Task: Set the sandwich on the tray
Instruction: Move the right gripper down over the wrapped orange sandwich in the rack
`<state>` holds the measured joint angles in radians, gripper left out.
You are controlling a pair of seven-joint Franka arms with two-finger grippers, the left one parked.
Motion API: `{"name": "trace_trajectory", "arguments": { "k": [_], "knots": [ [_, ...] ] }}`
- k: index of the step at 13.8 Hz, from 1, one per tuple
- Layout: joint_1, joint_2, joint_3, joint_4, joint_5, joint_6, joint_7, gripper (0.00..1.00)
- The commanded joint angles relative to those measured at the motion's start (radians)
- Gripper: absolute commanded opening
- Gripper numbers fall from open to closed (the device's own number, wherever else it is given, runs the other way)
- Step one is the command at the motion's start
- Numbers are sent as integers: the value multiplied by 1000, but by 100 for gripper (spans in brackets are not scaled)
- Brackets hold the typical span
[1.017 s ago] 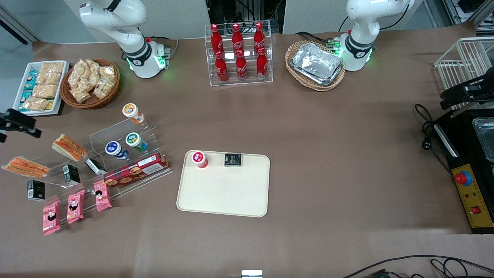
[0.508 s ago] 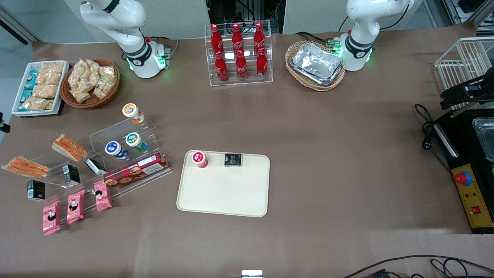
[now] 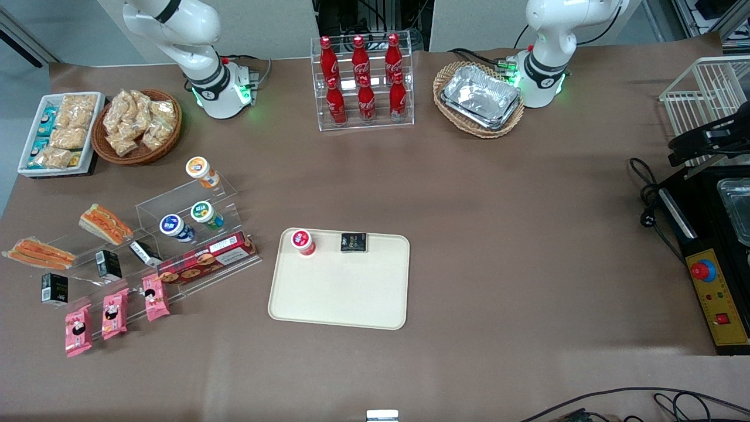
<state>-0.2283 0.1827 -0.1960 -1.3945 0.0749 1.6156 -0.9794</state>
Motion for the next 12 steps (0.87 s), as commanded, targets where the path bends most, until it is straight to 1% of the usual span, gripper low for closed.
{"name": "trace_trajectory", "arguments": {
  "k": [1,7,12],
  "knots": [
    [-43,29,4,5,9,46,-215,100],
    [-74,98,-10,6,6,150,-531,100],
    [-88,170,-8,-11,12,188,-672,100]
  ]
}}
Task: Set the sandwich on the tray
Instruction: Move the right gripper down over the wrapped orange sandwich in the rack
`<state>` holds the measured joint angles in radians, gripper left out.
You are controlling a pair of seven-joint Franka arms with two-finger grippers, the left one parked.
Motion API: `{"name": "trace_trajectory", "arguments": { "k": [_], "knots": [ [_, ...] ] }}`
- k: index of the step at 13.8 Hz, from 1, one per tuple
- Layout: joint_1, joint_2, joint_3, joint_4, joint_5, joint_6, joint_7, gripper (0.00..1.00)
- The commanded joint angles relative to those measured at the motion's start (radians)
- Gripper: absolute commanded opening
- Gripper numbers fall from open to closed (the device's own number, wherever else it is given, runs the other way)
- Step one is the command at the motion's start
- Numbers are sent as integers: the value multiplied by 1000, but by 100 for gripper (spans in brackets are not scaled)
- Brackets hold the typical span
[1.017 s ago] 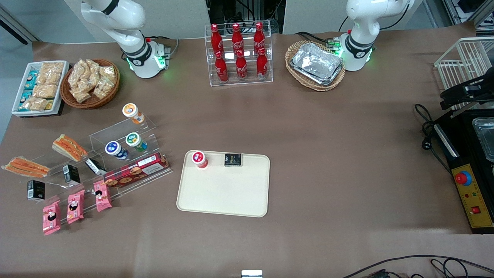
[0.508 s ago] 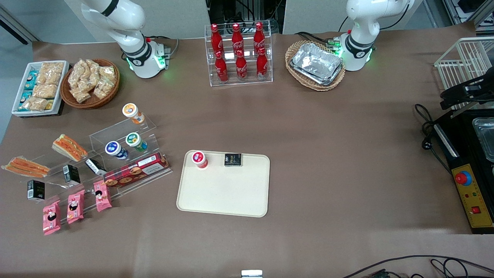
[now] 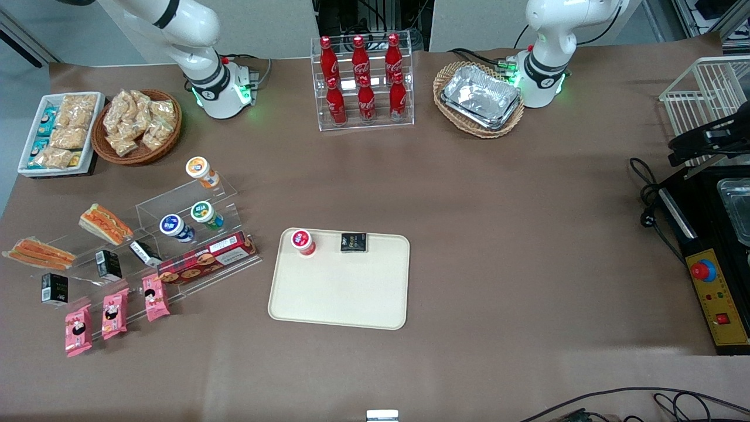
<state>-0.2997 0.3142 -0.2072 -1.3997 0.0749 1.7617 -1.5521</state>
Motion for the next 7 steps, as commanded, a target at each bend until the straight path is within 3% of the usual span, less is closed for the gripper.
{"name": "trace_trajectory", "arguments": {
  "k": [1,7],
  "knots": [
    [-16,51,3,-11,16,53,-124,100],
    [-18,56,3,-125,16,140,-134,100]
  ]
}}
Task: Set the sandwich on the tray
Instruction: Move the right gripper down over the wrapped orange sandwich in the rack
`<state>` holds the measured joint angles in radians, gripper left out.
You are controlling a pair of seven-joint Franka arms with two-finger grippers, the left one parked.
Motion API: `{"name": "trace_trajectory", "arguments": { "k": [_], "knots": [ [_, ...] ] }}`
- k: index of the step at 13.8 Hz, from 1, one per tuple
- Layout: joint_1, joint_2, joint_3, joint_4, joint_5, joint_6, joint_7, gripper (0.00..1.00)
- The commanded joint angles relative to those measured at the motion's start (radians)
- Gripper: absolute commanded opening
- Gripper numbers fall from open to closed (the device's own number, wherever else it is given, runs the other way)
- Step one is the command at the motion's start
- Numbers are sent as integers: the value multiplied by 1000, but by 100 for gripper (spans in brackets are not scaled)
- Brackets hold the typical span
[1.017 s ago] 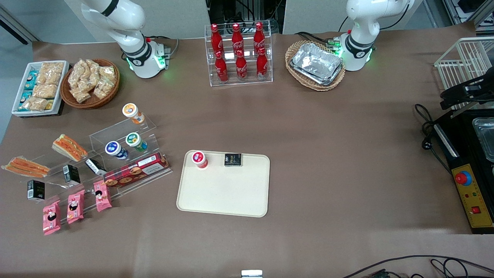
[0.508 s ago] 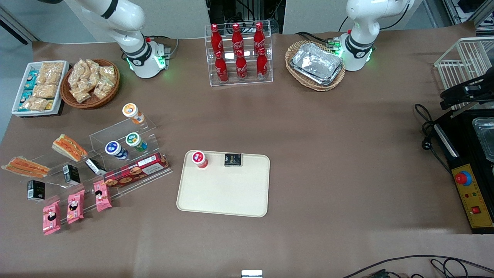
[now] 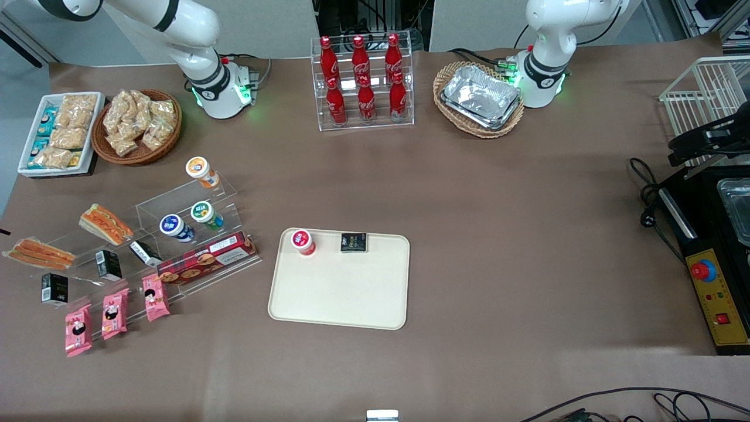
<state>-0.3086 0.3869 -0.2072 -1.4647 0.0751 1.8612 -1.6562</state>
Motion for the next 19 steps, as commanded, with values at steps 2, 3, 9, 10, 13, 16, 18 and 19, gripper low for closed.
{"name": "trace_trajectory", "arguments": {
  "k": [2,3,9,10,13,16,18,19],
  "knots": [
    [-12,-19,3,-81,17,43,-51,100],
    [-23,-17,3,-86,15,47,-51,100],
    [-44,-19,5,-178,35,170,-99,100],
    [-44,-20,5,-190,35,187,-103,100],
    [-43,-14,5,-195,38,203,-103,100],
    [-41,-10,6,-207,38,240,-103,100],
    [-41,6,8,-207,46,266,-103,100],
    [-40,13,8,-207,63,271,-103,100]
  ]
}}
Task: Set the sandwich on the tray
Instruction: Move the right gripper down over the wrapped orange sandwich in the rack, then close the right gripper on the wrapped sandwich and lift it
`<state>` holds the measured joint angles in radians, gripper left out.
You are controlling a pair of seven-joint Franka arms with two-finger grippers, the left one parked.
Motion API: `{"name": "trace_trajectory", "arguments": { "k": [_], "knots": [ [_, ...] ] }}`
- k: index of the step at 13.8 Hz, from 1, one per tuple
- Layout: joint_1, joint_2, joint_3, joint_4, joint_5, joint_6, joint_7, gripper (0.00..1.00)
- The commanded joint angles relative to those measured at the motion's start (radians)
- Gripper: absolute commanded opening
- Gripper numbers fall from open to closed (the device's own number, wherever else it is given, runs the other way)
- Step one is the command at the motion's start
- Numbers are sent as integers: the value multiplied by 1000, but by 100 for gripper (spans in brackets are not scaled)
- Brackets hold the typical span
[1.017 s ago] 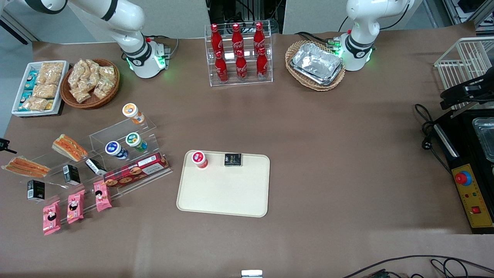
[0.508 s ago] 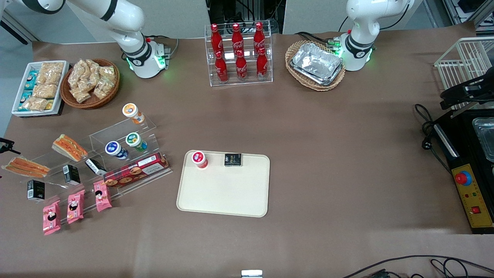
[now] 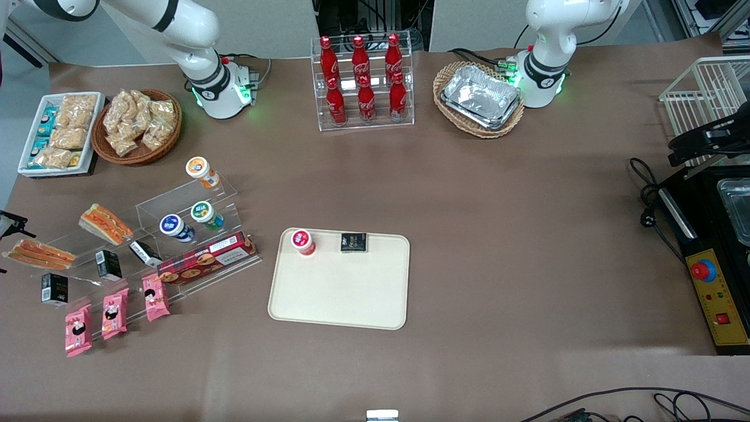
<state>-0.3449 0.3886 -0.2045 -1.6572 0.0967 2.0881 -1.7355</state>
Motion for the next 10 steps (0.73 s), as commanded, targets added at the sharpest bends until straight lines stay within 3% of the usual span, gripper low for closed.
{"name": "trace_trajectory", "arguments": {
  "k": [1,4,6,7,8,10],
  "knots": [
    [-2,16,5,-15,49,47,-24,100],
    [1,30,5,-15,55,59,-13,100],
    [1,30,5,-15,92,58,-12,92],
    [1,29,5,-13,95,55,-9,67],
    [3,29,5,-12,95,55,-6,48],
    [1,27,5,-4,95,53,-4,18]
  ]
}}
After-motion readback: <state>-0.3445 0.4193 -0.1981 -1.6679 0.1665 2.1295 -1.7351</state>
